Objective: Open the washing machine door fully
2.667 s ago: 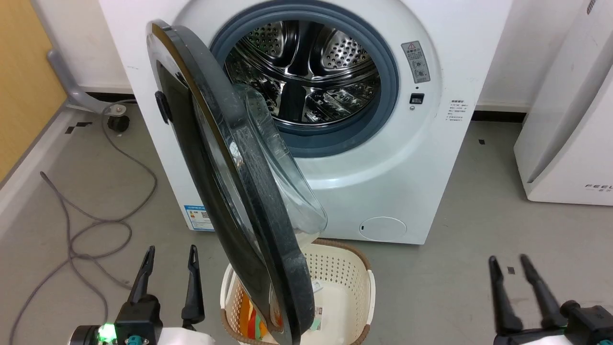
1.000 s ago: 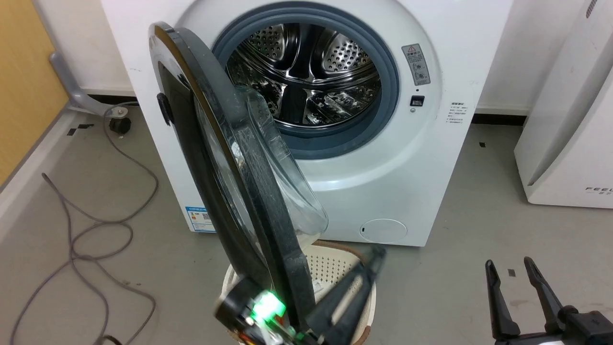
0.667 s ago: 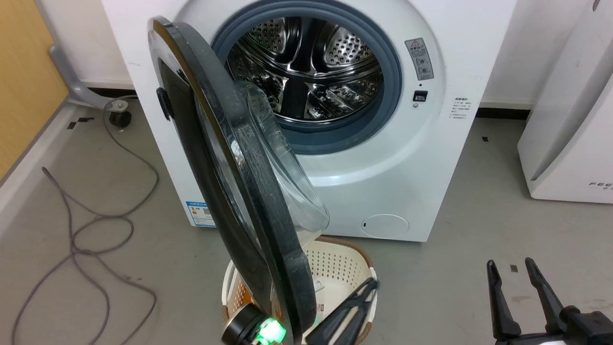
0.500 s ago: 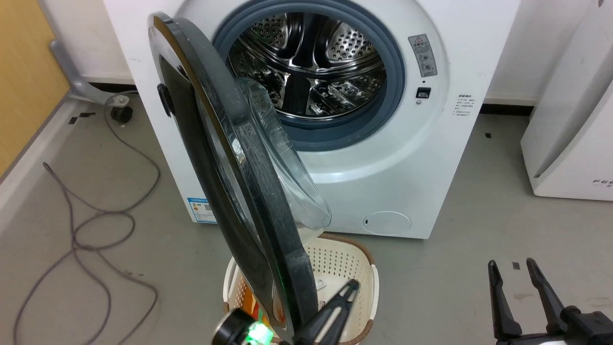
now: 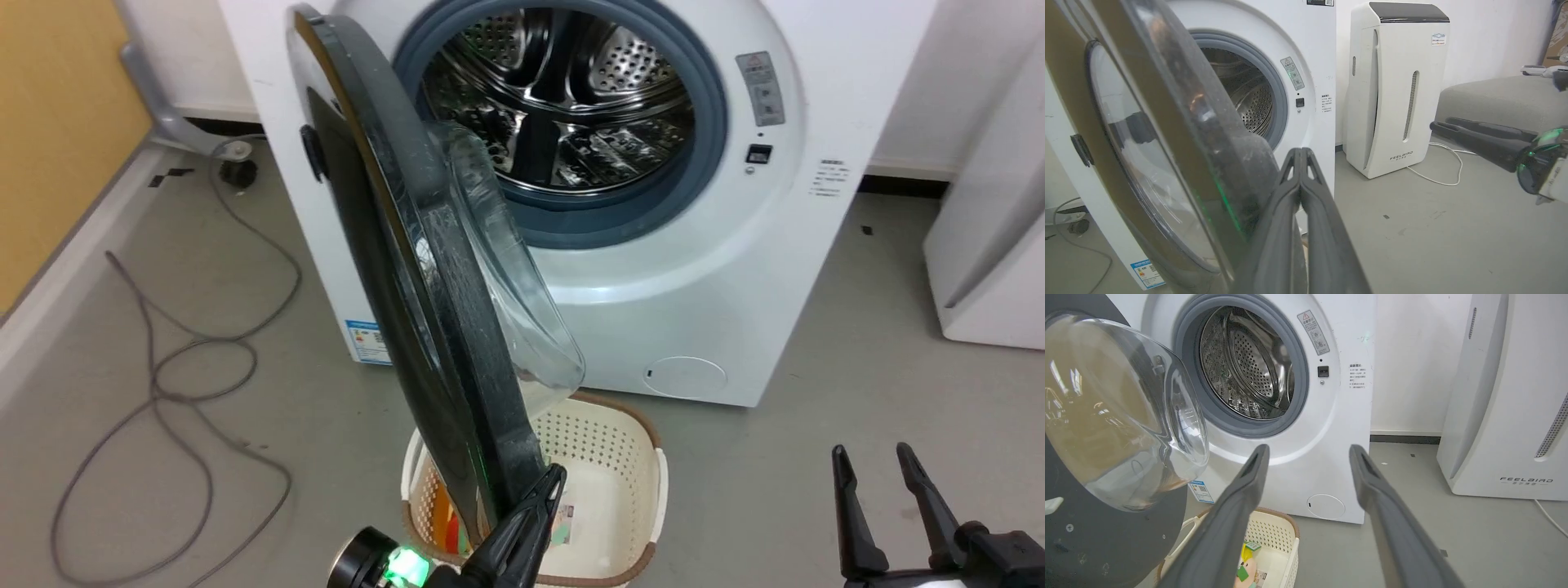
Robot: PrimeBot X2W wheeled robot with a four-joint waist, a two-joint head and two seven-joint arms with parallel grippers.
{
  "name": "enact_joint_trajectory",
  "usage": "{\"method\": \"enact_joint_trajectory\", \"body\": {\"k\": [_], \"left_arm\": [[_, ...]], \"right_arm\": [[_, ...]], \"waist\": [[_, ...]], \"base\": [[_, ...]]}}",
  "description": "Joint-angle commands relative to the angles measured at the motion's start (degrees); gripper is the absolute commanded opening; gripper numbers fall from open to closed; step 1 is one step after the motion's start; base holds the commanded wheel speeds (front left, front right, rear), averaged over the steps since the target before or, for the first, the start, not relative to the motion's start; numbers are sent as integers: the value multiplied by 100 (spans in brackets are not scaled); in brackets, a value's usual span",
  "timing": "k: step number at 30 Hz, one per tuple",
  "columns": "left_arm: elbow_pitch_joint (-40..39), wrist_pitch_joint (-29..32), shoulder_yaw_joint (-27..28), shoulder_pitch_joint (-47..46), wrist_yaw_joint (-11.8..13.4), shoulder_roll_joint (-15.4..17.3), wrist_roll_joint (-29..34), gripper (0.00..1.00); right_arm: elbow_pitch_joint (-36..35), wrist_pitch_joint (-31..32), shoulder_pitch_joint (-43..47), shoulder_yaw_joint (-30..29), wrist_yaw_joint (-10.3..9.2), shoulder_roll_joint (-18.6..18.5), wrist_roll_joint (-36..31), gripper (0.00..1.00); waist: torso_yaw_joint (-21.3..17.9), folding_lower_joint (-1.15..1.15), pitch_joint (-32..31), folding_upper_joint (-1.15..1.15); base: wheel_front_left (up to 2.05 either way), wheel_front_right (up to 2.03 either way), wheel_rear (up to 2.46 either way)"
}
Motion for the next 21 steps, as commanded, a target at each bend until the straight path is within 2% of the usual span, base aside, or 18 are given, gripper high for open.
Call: {"method": "enact_joint_trajectory", "body": {"k": [1, 21], "left_arm": [[40, -21, 126, 82, 62, 51, -27, 0], [-263, -21, 635, 571, 272, 219, -4, 0]], "right_arm": [[10, -26, -78, 4, 5, 25, 40, 100], [73, -26, 26, 31, 5, 25, 87, 100]], "waist": [[77, 0, 3, 0], [1054, 0, 35, 0]], "base": [[0, 0, 0], [0, 0, 0]]}}
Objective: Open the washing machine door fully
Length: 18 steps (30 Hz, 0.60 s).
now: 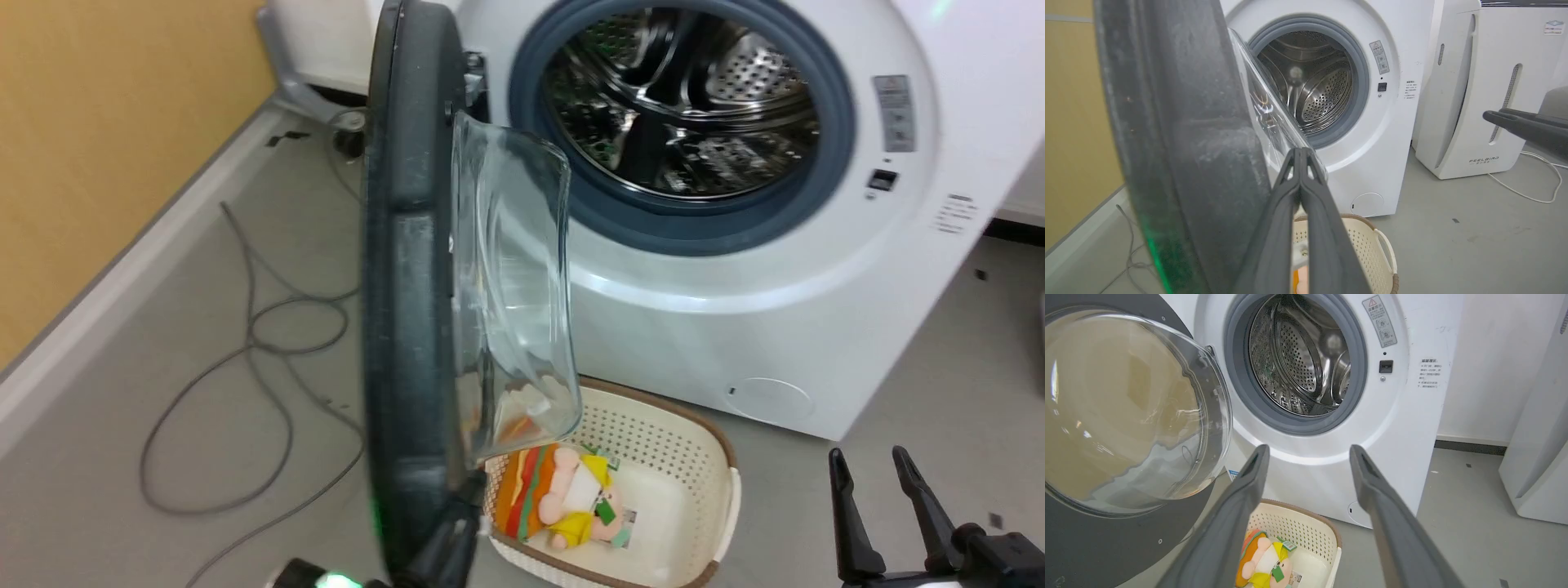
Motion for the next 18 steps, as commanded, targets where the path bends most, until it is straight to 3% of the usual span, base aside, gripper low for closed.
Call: {"method": "enact_joint_trajectory", "body": {"k": [1, 11, 18], "left_arm": [[33, 16, 151, 57, 96, 60, 3, 0], [73, 16, 960, 74, 423, 328, -42, 0], [221, 16, 1719, -41, 499, 509, -263, 0]], "right_arm": [[22, -25, 25, -1, 5, 21, -7, 100], [19, -25, 32, -3, 5, 21, -83, 100], [-1, -25, -26, -5, 5, 21, -186, 100]], "waist": [[145, 0, 25, 0], [413, 0, 82, 0], [455, 0, 250, 0]], "base": [[0, 0, 0], [0, 0, 0], [0, 0, 0]]}}
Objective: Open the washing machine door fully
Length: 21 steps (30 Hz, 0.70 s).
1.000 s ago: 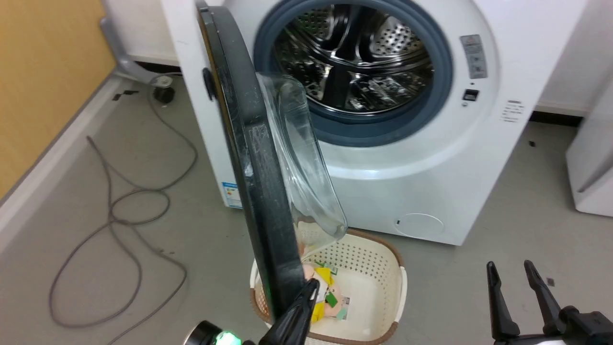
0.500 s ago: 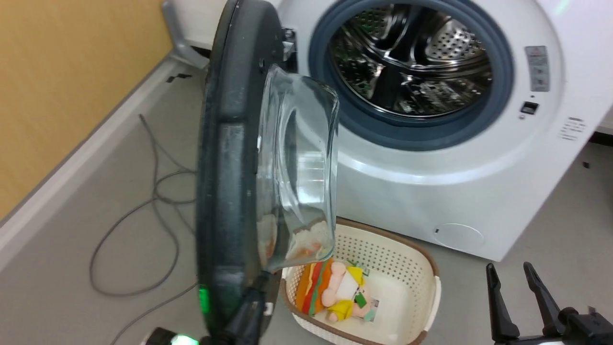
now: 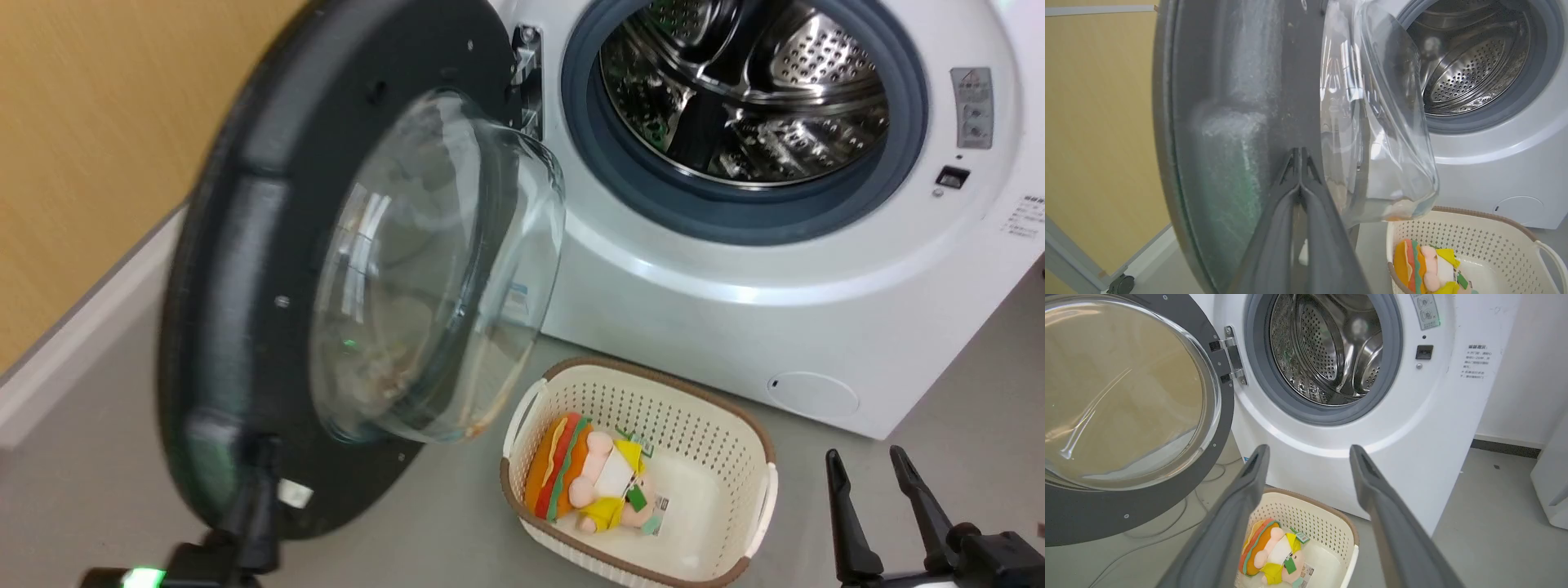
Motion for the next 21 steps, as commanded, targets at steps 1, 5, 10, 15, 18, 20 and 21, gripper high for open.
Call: {"method": "enact_joint_trajectory", "body": {"k": [1, 5, 10, 15, 18, 20, 21], "left_arm": [[44, 11, 107, -81, 13, 44, -57, 0], [235, 11, 572, -369, 15, -32, -308, 0], [590, 11, 1130, -820, -77, -30, -494, 0], [995, 11, 1565, -1241, -175, 47, -590, 0], [1309, 11, 1776, -1479, -260, 131, -643, 0], [1508, 11, 1913, -1647, -300, 170, -686, 0], [1604, 11, 1971, -1725, -327, 199, -700, 0]], "right_arm": [[-2, -25, -43, 3, 5, 20, -47, 100], [-13, -25, -125, 4, 5, 20, -139, 100], [-34, -25, -260, -29, 5, 20, -282, 100], [-44, -25, -430, -42, 5, 20, -424, 100], [-38, -25, -504, -48, 5, 20, -481, 100], [-27, -25, -555, -40, 5, 13, -526, 100], [-26, -25, -578, -37, 5, 5, -543, 100]], "waist": [[4, 0, 58, 0], [0, 0, 245, 0], [-5, 0, 500, 0], [-38, 0, 734, 0], [-62, 0, 840, 0], [-85, 0, 912, 0], [-95, 0, 945, 0]], "base": [[0, 0, 0], [0, 0, 0], [0, 0, 0], [0, 0, 0], [0, 0, 0], [0, 0, 0], [0, 0, 0]]}}
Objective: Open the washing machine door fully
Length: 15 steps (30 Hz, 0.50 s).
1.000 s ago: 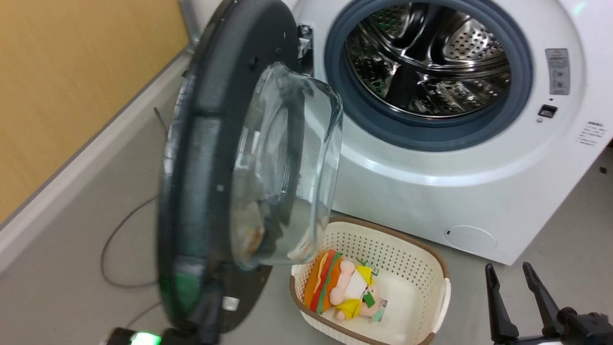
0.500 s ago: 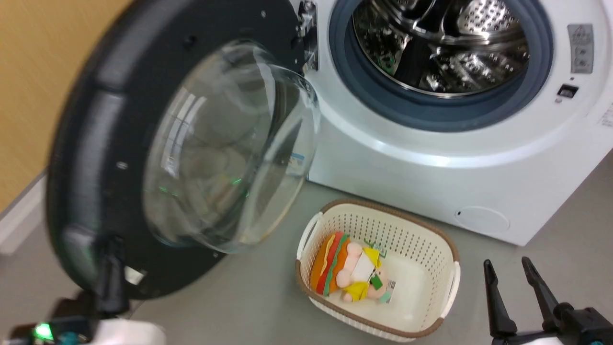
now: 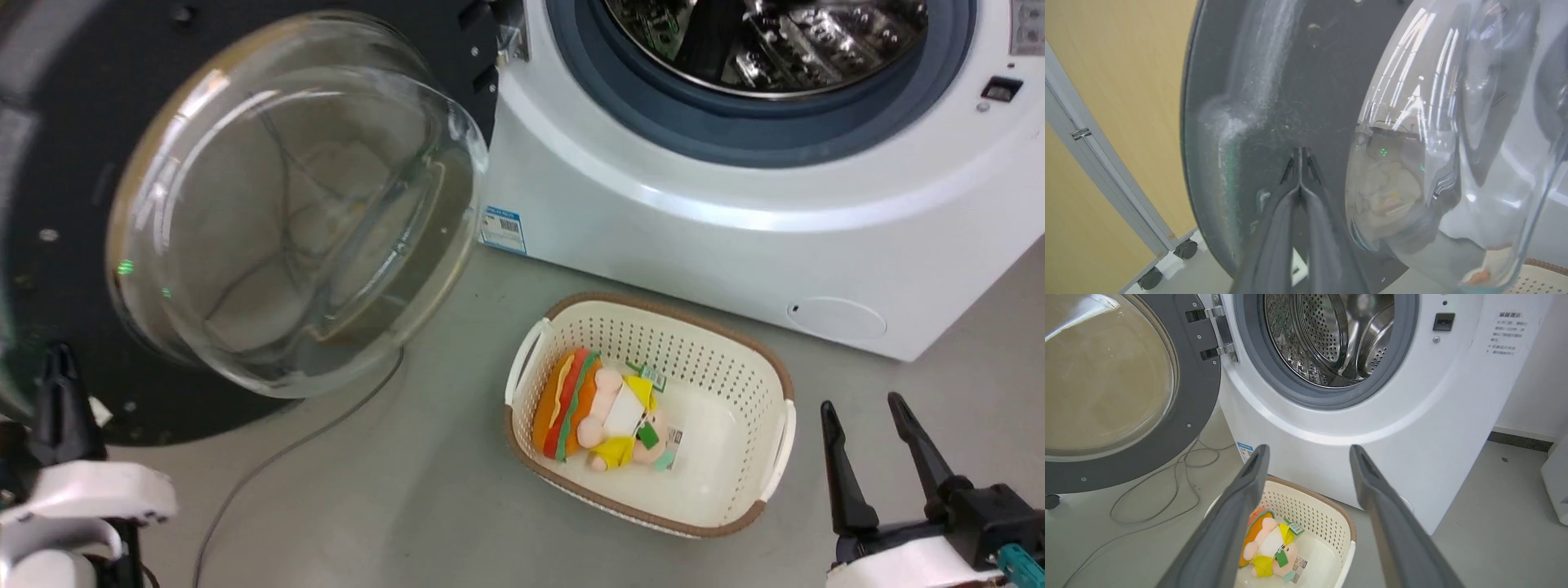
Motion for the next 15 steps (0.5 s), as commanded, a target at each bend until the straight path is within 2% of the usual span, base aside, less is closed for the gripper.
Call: {"method": "enact_joint_trajectory", "body": {"k": [1, 15], "left_arm": [[125, 11, 81, -162, -40, 75, -52, 0], [1653, 11, 596, -1502, -353, 602, -287, 0]], "right_arm": [[-6, -26, -97, -4, 5, -5, -39, 100], [-54, -26, -363, -32, 5, -157, -193, 100]], "waist": [[-28, 0, 71, 0], [-202, 0, 486, 0]], "base": [[0, 0, 0], [0, 0, 0]]}}
